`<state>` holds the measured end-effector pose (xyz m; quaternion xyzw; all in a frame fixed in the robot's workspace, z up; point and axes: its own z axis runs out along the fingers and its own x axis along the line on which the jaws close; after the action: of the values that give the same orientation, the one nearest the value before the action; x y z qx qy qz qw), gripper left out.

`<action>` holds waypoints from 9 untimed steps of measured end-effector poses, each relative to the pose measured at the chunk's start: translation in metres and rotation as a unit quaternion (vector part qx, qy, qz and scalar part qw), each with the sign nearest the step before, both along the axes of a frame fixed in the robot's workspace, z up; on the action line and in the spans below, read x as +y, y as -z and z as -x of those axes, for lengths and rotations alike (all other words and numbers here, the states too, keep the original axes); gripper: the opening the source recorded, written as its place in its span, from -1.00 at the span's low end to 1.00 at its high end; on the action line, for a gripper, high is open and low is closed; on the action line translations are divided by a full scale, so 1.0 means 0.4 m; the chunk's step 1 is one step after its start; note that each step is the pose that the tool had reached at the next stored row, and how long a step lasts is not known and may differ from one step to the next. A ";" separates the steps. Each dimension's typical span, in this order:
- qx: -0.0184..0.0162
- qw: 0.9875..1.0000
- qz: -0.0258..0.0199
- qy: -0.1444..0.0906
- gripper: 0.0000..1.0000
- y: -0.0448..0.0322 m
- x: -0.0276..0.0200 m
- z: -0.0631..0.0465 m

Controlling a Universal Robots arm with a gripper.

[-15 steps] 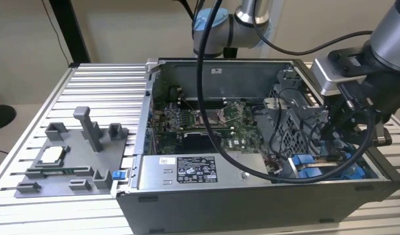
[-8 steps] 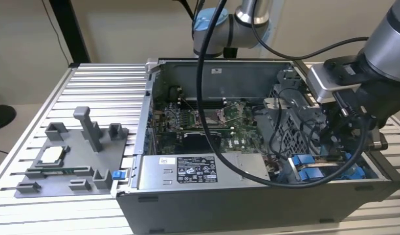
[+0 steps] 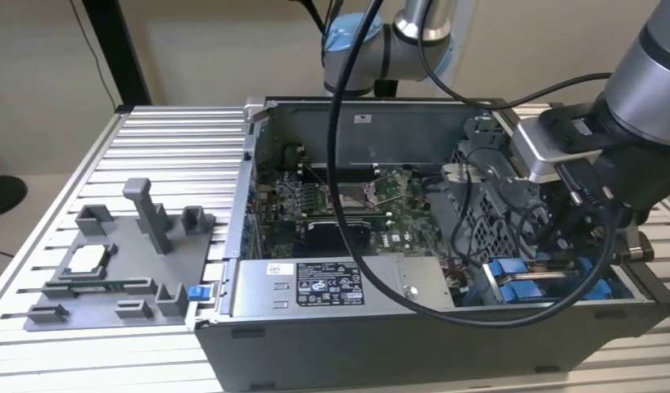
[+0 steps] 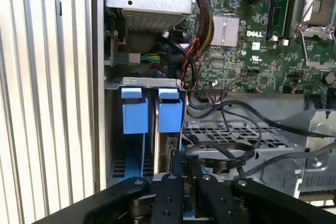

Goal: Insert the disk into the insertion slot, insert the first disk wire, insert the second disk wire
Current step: 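Insert the second disk wire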

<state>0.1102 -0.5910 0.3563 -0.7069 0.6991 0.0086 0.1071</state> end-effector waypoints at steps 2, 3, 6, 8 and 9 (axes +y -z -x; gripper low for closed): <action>-0.006 1.000 0.003 0.000 -1.00 0.003 0.000 0.001; -0.008 1.000 0.005 0.000 -1.00 0.005 0.000 0.002; -0.012 1.000 0.014 0.001 -1.00 0.008 0.000 0.007; -0.015 1.000 0.021 0.001 -1.00 0.011 0.000 0.009; -0.018 1.000 0.023 0.001 -1.00 0.012 0.000 0.010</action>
<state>0.1064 -0.5910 0.3514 -0.7084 0.6980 -0.0203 0.1028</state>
